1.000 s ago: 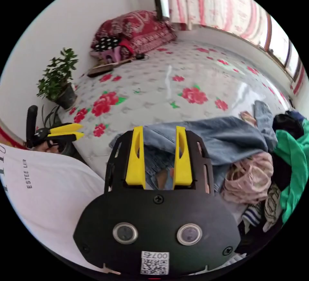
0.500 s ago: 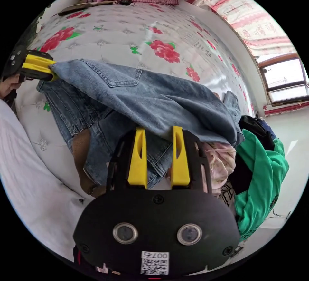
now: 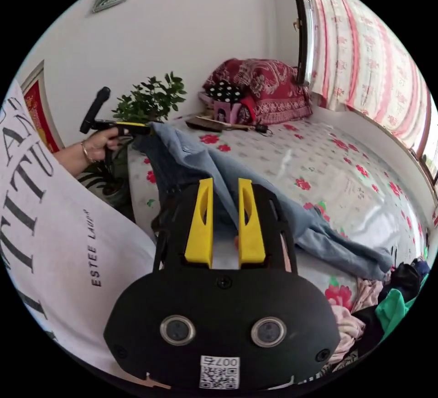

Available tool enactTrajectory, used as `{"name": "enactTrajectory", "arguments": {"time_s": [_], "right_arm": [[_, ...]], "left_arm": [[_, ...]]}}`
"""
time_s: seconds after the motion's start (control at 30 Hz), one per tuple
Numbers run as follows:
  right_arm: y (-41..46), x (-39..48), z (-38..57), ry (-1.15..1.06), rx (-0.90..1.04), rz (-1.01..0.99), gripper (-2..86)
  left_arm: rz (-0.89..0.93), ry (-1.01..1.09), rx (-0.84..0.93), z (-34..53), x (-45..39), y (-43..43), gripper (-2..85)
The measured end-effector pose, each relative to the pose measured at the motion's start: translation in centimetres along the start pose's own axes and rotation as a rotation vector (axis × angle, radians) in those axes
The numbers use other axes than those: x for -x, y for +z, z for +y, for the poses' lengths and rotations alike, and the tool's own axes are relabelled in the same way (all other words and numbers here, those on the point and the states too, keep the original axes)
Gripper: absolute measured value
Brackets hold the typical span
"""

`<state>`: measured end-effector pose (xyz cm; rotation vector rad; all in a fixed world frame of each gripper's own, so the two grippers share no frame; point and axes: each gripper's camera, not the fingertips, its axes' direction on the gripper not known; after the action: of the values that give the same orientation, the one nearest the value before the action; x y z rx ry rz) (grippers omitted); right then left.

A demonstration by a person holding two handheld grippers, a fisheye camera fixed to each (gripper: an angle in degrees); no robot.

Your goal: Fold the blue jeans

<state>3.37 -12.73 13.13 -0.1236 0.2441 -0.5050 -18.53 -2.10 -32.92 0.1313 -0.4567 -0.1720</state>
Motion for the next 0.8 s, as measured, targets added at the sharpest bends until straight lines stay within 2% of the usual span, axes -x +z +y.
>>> {"name": "enactTrajectory", "arguments": {"time_s": [0.1, 0.23, 0.3, 0.37, 0.43, 0.5, 0.6, 0.67, 0.8], "right_arm": [[4.5, -8.6, 5.4, 0.196, 0.2, 0.1, 6.1], [6.7, -22.6, 18.0, 0.486, 0.533, 0.334, 7.7], [5.6, -28.1, 24.4, 0.631, 0.671, 0.442, 7.9], [1.0, -34.1, 32.2, 0.938, 0.787, 0.597, 8.0], [-3.2, -36.5, 35.5, 1.162, 0.73, 0.571, 8.2], [-6.6, -35.7, 34.7, 1.172, 0.583, 0.582, 8.0], [-9.1, -30.3, 28.1, 0.968, 0.322, 0.61, 7.4], [-8.5, -26.2, 23.5, 0.81, 0.161, 0.515, 7.3], [-1.0, -21.1, 14.7, 0.585, 0.088, 0.169, 8.2]], "left_arm": [[-0.006, -0.043, 0.019, 1.1, 0.6, 0.1, 2.6], [-0.042, -0.049, 0.033, 1.3, 0.7, -0.2, 2.7], [-0.037, -0.072, 0.035, 0.5, 1.4, -0.6, 2.7], [-0.035, -0.085, 0.043, -0.2, 1.8, -0.9, 2.8], [-0.041, -0.083, 0.039, -0.6, 1.7, -1.3, 2.8], [-0.06, -0.075, 0.043, -0.8, 1.4, -1.4, 2.8], [-0.06, -0.082, 0.053, -1.2, 1.2, -1.5, 2.8], [-0.057, -0.077, 0.052, -1.7, 1.1, -1.7, 2.7], [-0.047, -0.06, 0.04, -2.6, 0.7, -2.7, 2.6]]}}
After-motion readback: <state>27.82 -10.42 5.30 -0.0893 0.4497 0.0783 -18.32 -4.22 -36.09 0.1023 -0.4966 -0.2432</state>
